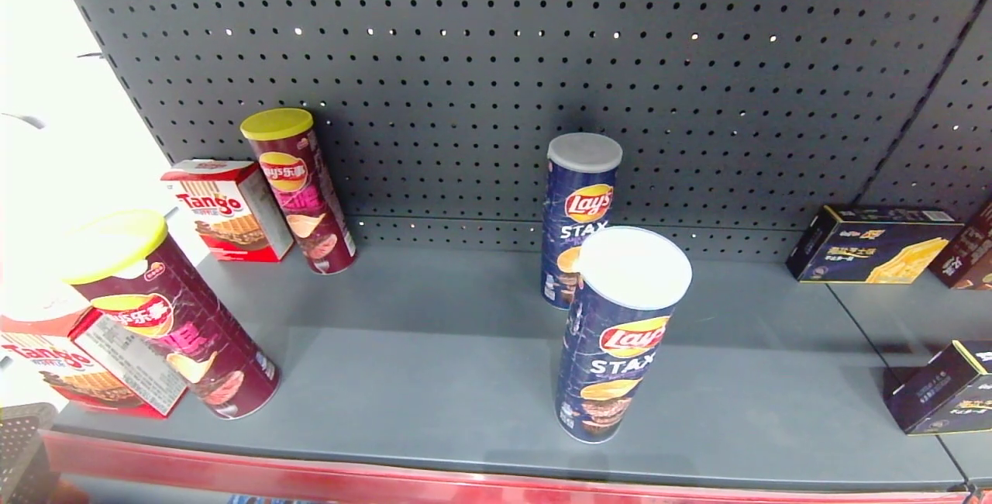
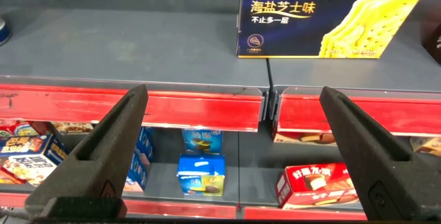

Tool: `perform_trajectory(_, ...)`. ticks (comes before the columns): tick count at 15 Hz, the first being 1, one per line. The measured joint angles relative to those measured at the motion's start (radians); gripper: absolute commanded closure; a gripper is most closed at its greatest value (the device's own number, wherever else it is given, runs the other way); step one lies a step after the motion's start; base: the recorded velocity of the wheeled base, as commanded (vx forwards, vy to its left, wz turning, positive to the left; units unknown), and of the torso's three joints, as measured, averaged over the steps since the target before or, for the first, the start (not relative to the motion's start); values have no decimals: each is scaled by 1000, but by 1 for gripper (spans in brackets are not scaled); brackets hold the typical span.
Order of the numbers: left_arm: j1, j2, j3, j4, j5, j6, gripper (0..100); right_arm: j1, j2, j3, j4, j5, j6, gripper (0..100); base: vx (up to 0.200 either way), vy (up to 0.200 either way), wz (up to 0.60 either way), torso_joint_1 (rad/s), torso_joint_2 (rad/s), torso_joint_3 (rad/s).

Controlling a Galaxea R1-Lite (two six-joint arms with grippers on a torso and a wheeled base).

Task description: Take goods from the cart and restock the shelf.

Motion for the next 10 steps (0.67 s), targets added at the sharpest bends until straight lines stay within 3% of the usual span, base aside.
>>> perform_trajectory(5, -1, 0, 0, 0, -18, -10, 0, 0, 2, -4, -2, 5, -4, 0, 0, 0, 0, 0, 0, 0)
perform_trajectory(7, -2, 0, 0, 0, -26, -18, 0, 4, 48, -78, -8, 7, 8, 0, 0, 0, 0, 0, 0, 0)
perform_trajectory(10, -3, 0, 0, 1, -32, -36, 0, 38, 285, -255, -40, 49, 17, 0, 0, 0, 0, 0, 0, 0)
